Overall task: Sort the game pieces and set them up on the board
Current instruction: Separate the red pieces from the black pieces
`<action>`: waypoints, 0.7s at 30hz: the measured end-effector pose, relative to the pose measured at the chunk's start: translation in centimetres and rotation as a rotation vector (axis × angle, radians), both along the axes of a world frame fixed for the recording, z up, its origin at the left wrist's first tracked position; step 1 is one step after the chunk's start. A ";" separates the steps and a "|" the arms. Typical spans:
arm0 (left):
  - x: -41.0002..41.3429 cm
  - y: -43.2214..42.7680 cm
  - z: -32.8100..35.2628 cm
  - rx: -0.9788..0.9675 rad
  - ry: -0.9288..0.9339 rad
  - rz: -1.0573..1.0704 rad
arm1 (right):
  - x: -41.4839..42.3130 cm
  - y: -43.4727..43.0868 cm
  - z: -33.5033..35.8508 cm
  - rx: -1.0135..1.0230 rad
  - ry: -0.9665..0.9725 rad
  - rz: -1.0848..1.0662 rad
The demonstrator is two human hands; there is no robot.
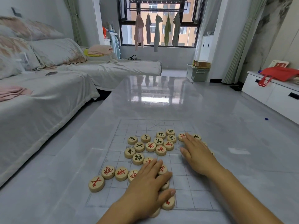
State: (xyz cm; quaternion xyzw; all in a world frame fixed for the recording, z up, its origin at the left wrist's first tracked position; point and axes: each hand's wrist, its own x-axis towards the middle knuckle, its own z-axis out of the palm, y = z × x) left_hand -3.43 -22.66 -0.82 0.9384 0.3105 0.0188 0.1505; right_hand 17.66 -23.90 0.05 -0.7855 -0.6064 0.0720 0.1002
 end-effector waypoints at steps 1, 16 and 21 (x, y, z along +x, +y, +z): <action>-0.1 0.1 0.0 0.005 -0.005 -0.010 | 0.2 1.3 0.2 -0.015 -0.009 0.000; -1.2 0.5 -0.5 0.045 -0.047 0.055 | -5.4 -2.7 0.6 0.123 0.073 0.175; -1.4 0.5 -0.8 0.002 -0.103 0.081 | -5.0 0.6 -1.3 -0.020 0.096 0.223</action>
